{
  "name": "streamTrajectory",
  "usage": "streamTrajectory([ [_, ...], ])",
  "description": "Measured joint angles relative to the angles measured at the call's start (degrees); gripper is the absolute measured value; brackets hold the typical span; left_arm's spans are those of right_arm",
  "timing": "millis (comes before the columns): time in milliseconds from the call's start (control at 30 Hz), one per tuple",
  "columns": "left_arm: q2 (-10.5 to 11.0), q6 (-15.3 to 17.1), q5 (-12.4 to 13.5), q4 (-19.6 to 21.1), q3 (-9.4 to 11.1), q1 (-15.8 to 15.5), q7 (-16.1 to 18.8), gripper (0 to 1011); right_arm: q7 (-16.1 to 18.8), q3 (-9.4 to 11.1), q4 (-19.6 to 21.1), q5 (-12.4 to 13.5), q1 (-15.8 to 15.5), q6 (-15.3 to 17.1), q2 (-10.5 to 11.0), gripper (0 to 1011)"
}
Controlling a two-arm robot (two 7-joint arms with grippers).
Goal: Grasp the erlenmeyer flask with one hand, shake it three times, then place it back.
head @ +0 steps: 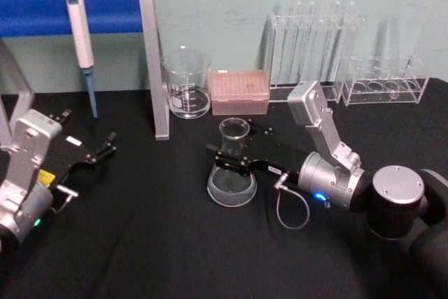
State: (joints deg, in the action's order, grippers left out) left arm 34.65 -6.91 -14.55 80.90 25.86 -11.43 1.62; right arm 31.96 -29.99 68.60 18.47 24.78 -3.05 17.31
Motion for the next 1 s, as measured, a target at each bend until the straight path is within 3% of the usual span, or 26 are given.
streamTrajectory([
  [333, 0.0, 0.0, 0.0, 0.0, 0.0, 0.0, 0.0, 1001, 0.1, 0.0, 0.0, 0.0, 0.0, 0.0, 0.0, 479],
  [1000, 0.0, 0.0, 0.0, 0.0, 0.0, 0.0, 0.0, 1001, 0.9, 0.1, 0.3, 0.7, 0.1, 0.8, 0.4, 449],
])
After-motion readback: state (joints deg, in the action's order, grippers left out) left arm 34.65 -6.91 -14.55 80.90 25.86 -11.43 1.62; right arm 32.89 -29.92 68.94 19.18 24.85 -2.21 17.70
